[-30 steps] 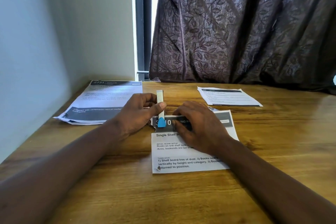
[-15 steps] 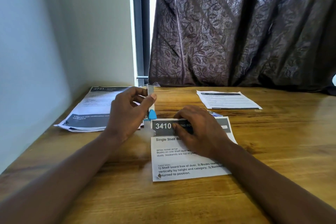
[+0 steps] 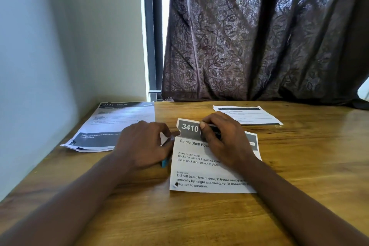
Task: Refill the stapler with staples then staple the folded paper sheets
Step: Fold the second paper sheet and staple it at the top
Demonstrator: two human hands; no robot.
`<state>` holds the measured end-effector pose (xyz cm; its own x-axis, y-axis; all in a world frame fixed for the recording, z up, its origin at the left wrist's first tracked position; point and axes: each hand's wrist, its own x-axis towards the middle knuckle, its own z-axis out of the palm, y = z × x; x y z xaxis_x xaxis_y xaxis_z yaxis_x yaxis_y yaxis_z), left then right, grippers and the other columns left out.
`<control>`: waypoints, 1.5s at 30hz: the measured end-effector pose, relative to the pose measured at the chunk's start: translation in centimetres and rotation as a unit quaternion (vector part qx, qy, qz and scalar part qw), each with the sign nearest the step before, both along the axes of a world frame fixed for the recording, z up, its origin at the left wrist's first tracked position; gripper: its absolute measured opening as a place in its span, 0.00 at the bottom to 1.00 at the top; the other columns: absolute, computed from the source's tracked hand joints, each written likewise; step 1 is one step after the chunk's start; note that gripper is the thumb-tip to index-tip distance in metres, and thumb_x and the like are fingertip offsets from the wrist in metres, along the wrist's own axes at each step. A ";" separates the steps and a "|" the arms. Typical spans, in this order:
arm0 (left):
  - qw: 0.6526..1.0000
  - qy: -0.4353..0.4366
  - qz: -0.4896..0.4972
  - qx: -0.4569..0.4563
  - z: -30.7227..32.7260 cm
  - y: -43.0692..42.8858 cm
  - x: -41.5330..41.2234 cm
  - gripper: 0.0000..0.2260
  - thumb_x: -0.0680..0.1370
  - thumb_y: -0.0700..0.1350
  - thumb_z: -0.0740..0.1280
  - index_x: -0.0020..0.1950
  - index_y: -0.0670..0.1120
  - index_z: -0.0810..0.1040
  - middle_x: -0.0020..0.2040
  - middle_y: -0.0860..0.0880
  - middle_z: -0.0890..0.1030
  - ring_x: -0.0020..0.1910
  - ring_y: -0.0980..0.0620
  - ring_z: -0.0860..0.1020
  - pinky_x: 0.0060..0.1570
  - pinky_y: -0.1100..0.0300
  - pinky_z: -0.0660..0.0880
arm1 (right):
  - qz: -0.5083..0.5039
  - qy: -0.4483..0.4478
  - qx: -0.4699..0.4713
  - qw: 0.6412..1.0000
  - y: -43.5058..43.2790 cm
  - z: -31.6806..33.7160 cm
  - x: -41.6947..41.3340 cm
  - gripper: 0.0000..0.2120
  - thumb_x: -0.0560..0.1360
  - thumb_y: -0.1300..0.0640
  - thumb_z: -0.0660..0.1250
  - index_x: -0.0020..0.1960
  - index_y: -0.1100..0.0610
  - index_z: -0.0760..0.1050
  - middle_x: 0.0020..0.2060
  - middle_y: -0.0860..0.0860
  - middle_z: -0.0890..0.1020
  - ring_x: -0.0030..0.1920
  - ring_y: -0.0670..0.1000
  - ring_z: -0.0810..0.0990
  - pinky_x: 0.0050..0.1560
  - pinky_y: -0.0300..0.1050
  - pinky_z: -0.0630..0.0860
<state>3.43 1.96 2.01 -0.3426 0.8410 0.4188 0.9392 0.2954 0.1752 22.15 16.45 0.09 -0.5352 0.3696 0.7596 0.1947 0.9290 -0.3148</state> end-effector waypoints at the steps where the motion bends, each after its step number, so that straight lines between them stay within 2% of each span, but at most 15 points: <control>1: 1.000 0.013 0.000 0.010 -0.1 0.0 0.2 0.27 0.73 0.74 0.54 0.55 0.59 0.82 0.42 0.58 0.84 0.44 0.56 0.81 0.47 0.55 0.77 | -0.002 0.005 0.004 1.000 0.0 0.0 0.0 0.08 0.81 0.51 0.63 0.48 0.53 0.77 0.42 0.47 0.79 0.44 0.49 0.76 0.46 0.53 0.74; 4: 0.987 -0.077 -0.071 0.121 0.2 -0.3 0.7 0.32 0.75 0.76 0.49 0.47 0.56 0.84 0.41 0.60 0.86 0.40 0.58 0.81 0.42 0.54 0.76 | -0.008 0.021 0.019 1.000 0.0 0.2 0.0 0.08 0.81 0.52 0.63 0.47 0.54 0.77 0.41 0.47 0.78 0.44 0.50 0.76 0.46 0.52 0.74; 8: 0.929 -0.290 -0.183 0.136 0.3 -0.9 2.3 0.23 0.78 0.68 0.61 0.48 0.52 0.84 0.45 0.58 0.88 0.44 0.56 0.85 0.41 0.60 0.79 | -0.015 0.047 0.038 0.998 0.1 0.7 0.3 0.08 0.82 0.53 0.63 0.46 0.54 0.77 0.41 0.48 0.78 0.44 0.51 0.75 0.46 0.52 0.74; 10: 0.931 -0.302 -0.174 0.112 -0.3 -1.0 2.8 0.14 0.77 0.60 0.71 0.54 0.51 0.83 0.46 0.57 0.88 0.47 0.53 0.87 0.45 0.55 0.83 | -0.018 0.053 0.045 0.997 0.2 0.7 0.4 0.08 0.82 0.53 0.64 0.47 0.55 0.77 0.41 0.48 0.78 0.44 0.51 0.76 0.47 0.53 0.74; 13: 0.913 -0.352 -0.155 0.139 -0.1 -0.7 3.2 0.04 0.78 0.43 0.72 0.53 0.46 0.83 0.47 0.53 0.88 0.47 0.51 0.87 0.43 0.54 0.85 | -0.031 0.058 0.042 0.997 0.6 0.9 0.7 0.10 0.82 0.49 0.61 0.54 0.53 0.78 0.48 0.49 0.78 0.49 0.50 0.76 0.50 0.52 0.73; 16: 0.894 -0.375 -0.125 0.210 0.6 -0.7 3.2 0.02 0.79 0.39 0.71 0.49 0.44 0.84 0.44 0.50 0.89 0.44 0.50 0.87 0.42 0.56 0.85 | -0.100 0.101 0.030 0.989 2.0 1.9 2.0 0.18 0.82 0.43 0.58 0.66 0.50 0.74 0.57 0.50 0.74 0.57 0.50 0.73 0.56 0.49 0.67; 20: 0.882 -0.360 -0.086 0.292 1.0 -0.3 2.4 0.04 0.79 0.37 0.69 0.49 0.44 0.83 0.42 0.54 0.88 0.42 0.54 0.87 0.38 0.62 0.83 | -0.260 0.201 0.002 0.945 6.9 1.6 5.6 0.17 0.82 0.47 0.60 0.67 0.53 0.73 0.58 0.55 0.77 0.59 0.57 0.74 0.59 0.55 0.69; 24: 0.870 -0.346 -0.075 0.343 2.1 2.2 2.3 0.03 0.80 0.38 0.70 0.52 0.42 0.83 0.43 0.53 0.88 0.40 0.54 0.86 0.38 0.61 0.83 | -0.367 -0.027 -0.209 0.906 11.6 -0.4 8.5 0.24 0.77 0.49 0.65 0.71 0.52 0.68 0.67 0.59 0.71 0.68 0.63 0.68 0.67 0.61 0.66; 27: 0.846 -0.392 -0.070 0.355 3.1 6.2 2.6 0.01 0.79 0.38 0.72 0.50 0.42 0.84 0.43 0.47 0.88 0.43 0.43 0.86 0.44 0.45 0.84 | -0.366 -0.148 -0.270 0.878 13.1 -0.5 9.8 0.28 0.76 0.47 0.65 0.74 0.53 0.64 0.72 0.60 0.67 0.72 0.63 0.63 0.71 0.59 0.62; 29: 0.831 -0.423 -0.067 0.356 3.9 9.6 3.5 0.01 0.79 0.39 0.73 0.48 0.44 0.84 0.44 0.45 0.88 0.45 0.41 0.87 0.44 0.47 0.84 | -0.371 -0.157 -0.263 0.877 13.9 -0.4 10.3 0.29 0.75 0.47 0.66 0.73 0.54 0.64 0.71 0.60 0.68 0.71 0.63 0.65 0.70 0.58 0.64; 31: 0.821 -0.449 -0.067 0.346 4.6 13.2 4.9 0.02 0.79 0.40 0.72 0.50 0.43 0.84 0.45 0.45 0.87 0.42 0.47 0.87 0.37 0.59 0.82 | -0.378 -0.132 -0.273 0.875 14.6 0.0 10.8 0.27 0.75 0.49 0.66 0.71 0.56 0.65 0.68 0.61 0.70 0.69 0.64 0.67 0.69 0.59 0.67; 33: 0.808 -0.486 -0.065 0.327 4.6 16.7 6.1 0.03 0.79 0.41 0.73 0.51 0.42 0.84 0.44 0.45 0.87 0.39 0.50 0.86 0.34 0.62 0.80 | -0.376 -0.111 -0.279 0.876 14.7 0.2 10.9 0.24 0.75 0.52 0.65 0.69 0.57 0.67 0.65 0.61 0.73 0.67 0.65 0.69 0.67 0.60 0.69; 36: 0.820 -0.485 -0.031 0.302 3.3 21.5 6.6 0.02 0.78 0.43 0.75 0.48 0.45 0.85 0.43 0.45 0.88 0.35 0.51 0.83 0.33 0.60 0.78 | -0.373 -0.108 -0.277 0.879 14.7 0.2 10.7 0.25 0.75 0.52 0.65 0.70 0.56 0.66 0.65 0.60 0.75 0.67 0.64 0.69 0.66 0.60 0.70; 40: 0.880 -0.398 0.018 0.257 0.9 24.8 6.2 0.06 0.74 0.49 0.78 0.41 0.49 0.85 0.39 0.50 0.87 0.36 0.51 0.84 0.45 0.50 0.84 | -0.388 -0.135 -0.276 0.869 14.5 0.0 10.2 0.31 0.74 0.50 0.66 0.73 0.56 0.61 0.68 0.59 0.72 0.71 0.64 0.64 0.69 0.58 0.64; 45: 0.943 -0.280 0.058 0.169 -0.8 25.1 5.7 0.08 0.71 0.55 0.78 0.38 0.55 0.83 0.42 0.53 0.87 0.44 0.52 0.82 0.44 0.58 0.77 | -0.424 -0.102 -0.276 0.857 14.6 0.2 9.7 0.41 0.74 0.47 0.67 0.79 0.57 0.50 0.72 0.58 0.70 0.73 0.63 0.63 0.71 0.58 0.60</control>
